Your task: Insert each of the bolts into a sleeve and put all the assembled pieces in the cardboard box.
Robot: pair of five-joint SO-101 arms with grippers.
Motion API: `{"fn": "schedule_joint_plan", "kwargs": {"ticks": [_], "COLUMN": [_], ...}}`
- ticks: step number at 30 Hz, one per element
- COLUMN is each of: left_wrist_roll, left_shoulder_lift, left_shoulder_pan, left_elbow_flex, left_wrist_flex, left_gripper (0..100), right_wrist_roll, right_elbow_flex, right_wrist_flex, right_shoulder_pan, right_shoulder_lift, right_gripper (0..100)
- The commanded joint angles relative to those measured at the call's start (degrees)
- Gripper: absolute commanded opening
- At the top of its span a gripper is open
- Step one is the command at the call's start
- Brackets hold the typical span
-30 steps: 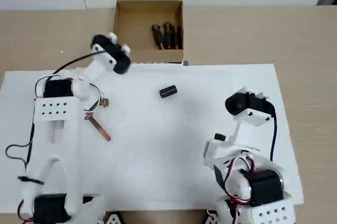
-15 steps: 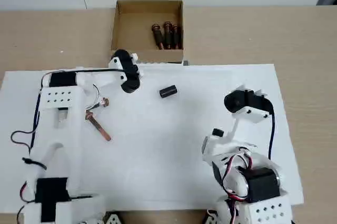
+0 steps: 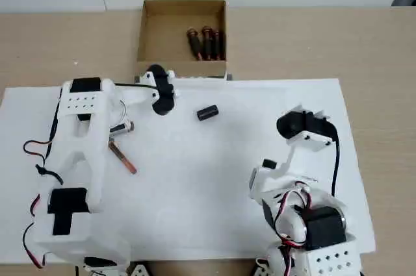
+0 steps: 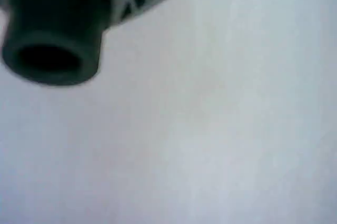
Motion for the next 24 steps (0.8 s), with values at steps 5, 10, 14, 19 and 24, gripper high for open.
{"fn": "schedule_joint_plan", "kwargs": {"ticks": [5,10,14,19,24], "left_wrist_roll": [-0.7,-0.7,-0.7,-0.8,-1.8], "left_shoulder_lift": [6.1,9.8,9.8,7.1,4.8], "left_shoulder_pan": [-0.3,-0.3,-0.3,0.0,0.1], "left_elbow_flex": [-8.0,-9.8,-9.8,-10.5,-13.4], "left_wrist_flex": [0.3,0.4,0.5,4.4,8.5], "left_gripper": [10,10,10,10,10], "right_wrist_roll": [0.4,0.4,0.4,0.4,0.4], "right_elbow_flex": [-0.4,-0.4,-0.4,-0.4,-0.4], "right_wrist_flex": [-1.2,-1.2,-1.2,-1.2,-1.2], "right_shoulder_pan": [0.5,0.5,0.5,0.5,0.5], "right_shoulder_lift": [-0.2,-0.2,-0.2,-0.2,-0.2], "right_gripper": [0.4,0.4,0.4,0.4,0.4]}}
